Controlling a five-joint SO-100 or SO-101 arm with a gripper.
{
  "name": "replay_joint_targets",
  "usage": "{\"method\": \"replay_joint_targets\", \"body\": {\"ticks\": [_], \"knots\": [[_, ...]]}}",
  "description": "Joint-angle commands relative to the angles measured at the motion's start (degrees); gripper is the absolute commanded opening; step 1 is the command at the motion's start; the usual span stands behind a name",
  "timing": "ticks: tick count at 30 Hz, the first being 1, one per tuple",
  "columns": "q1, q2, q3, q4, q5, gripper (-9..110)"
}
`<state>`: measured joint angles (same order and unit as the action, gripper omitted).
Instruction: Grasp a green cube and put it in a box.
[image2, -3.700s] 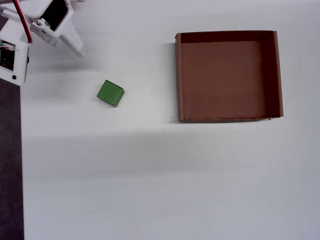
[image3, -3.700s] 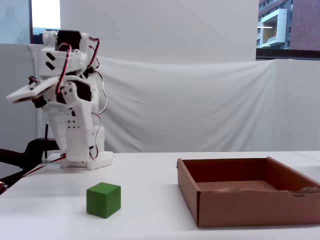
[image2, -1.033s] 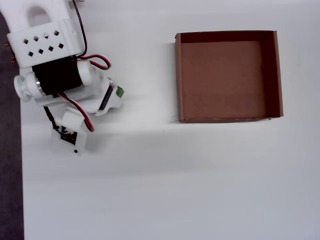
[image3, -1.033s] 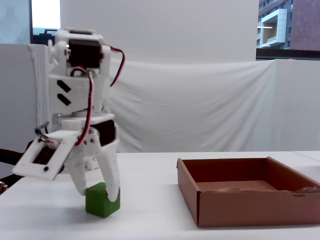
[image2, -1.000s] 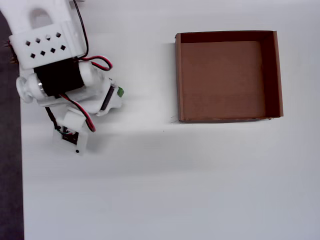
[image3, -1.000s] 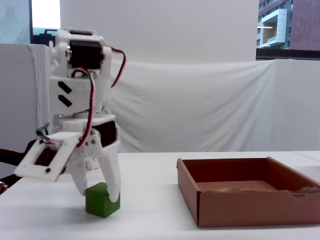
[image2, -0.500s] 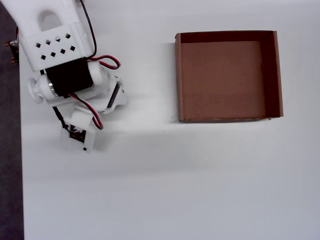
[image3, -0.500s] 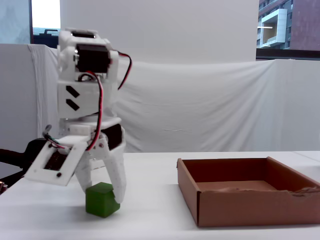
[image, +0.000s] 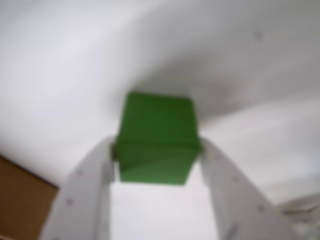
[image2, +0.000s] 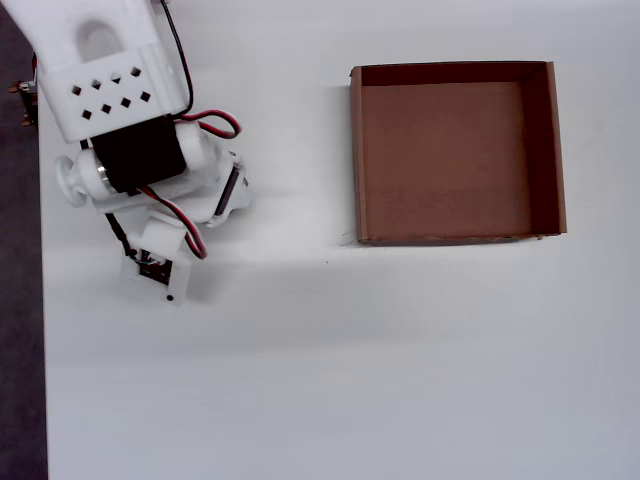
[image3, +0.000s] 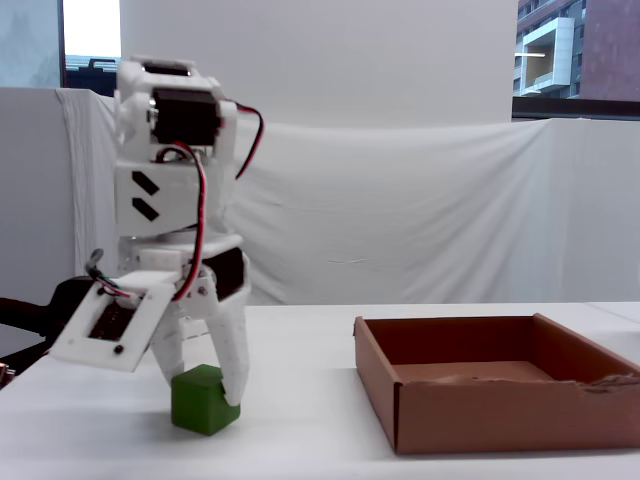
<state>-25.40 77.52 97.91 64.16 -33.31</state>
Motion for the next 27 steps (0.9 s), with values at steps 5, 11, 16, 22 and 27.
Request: {"method": "replay_joint_targets", "body": {"ticks": [5, 11, 16, 22, 27], "knots": [[-0.2, 2.6, -1.2, 0.4, 0.2, 19], [-0.6, 3.2, -1.2, 0.9, 0.2, 19], [-1.0, 3.3, -1.2, 1.2, 0.4, 17], [-1.3, 3.6, -1.2, 1.6, 0.5, 16], [-1.3, 3.7, -1.1, 1.7, 0.6, 16]]}}
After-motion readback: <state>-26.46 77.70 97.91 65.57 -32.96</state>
